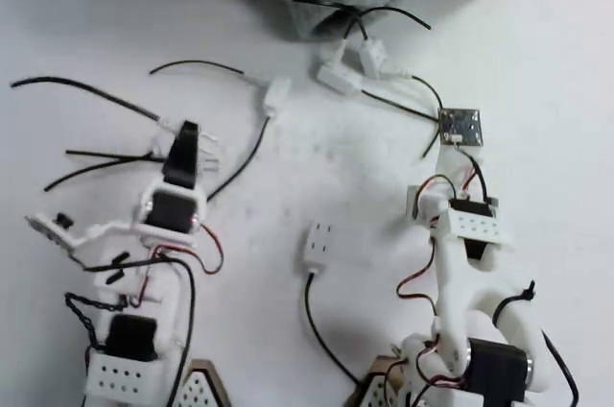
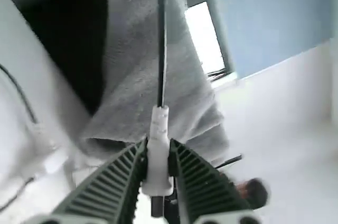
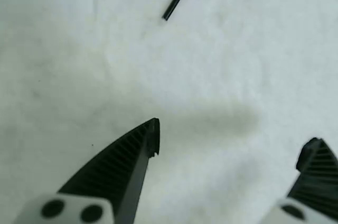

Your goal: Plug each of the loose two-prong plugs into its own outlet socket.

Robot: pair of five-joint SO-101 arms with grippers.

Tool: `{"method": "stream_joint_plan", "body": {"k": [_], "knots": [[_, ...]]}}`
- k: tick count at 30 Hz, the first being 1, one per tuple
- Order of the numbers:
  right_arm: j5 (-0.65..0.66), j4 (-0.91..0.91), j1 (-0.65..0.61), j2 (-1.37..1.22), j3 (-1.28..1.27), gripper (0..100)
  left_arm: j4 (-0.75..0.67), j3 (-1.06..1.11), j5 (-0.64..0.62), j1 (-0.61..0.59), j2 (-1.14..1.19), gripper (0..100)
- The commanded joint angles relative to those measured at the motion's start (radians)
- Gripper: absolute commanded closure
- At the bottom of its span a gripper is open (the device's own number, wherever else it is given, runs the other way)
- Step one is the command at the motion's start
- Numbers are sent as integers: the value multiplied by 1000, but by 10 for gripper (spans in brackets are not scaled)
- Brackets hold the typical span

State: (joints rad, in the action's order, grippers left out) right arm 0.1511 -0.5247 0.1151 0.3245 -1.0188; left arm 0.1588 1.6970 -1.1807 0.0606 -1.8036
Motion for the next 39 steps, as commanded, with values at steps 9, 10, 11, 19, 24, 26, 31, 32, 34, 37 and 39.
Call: {"method": "stream_joint_plan", "body": {"k": [9,10,11,19,24,26,31,32,34,37,39], "knots": [[-2,-216,-47,91,124,598,-38,-3,-158,48,-12,976],[-3,-295,-71,122,167,598,-35,-3,-158,65,-12,976],[-3,-371,-104,154,216,598,-35,-3,-158,77,-12,976],[3,-881,-409,162,736,598,5,-3,-163,85,-12,976],[5,-1119,-470,-145,1077,598,2,-3,-160,87,-12,976],[5,-1207,-490,-295,1237,598,2,-3,-160,87,-12,976],[6,-1201,-556,-524,1447,655,6,-3,-160,87,-12,976],[17,-1201,-582,-553,1475,661,8,-3,-160,87,-12,976],[43,-1201,-641,-588,1521,664,8,-3,-160,87,-12,976],[48,-1201,-714,-615,1577,664,9,-3,-160,87,-12,976],[51,-1199,-750,-627,1617,663,9,-3,-160,87,-12,976]]}}
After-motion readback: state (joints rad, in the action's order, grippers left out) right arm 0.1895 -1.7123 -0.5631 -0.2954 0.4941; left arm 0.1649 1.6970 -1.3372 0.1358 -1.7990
